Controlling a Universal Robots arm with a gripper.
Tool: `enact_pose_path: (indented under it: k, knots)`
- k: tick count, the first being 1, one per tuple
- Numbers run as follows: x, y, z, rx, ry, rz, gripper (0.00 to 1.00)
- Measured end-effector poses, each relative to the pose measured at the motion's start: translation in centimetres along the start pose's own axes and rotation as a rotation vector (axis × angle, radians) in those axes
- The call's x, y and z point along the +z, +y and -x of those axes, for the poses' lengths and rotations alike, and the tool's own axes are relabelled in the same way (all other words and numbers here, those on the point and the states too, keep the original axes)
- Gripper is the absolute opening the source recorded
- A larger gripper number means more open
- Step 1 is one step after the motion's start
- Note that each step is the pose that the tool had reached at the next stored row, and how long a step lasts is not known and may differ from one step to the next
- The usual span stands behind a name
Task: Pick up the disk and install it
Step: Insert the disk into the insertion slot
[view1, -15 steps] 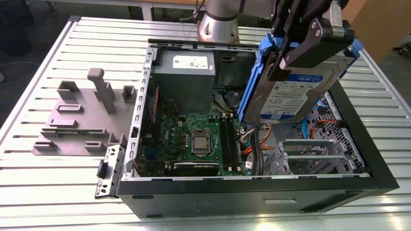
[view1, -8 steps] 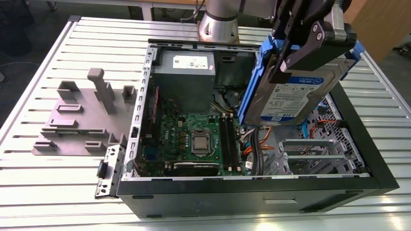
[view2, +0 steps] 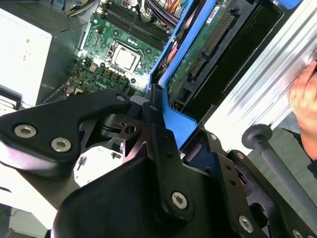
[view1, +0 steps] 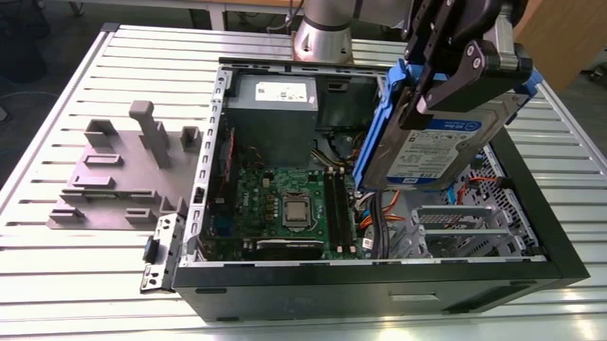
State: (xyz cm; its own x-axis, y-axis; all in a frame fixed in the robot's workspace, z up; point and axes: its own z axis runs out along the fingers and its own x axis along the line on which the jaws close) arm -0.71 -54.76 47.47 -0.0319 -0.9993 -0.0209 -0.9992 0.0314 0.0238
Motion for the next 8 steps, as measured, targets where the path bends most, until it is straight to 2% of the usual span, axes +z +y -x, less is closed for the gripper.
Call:
enact_pose_path:
  k: [8]
  knots:
    - [0.08,-0.78,-0.14,0.000,-0.0002,0.0000,0.36]
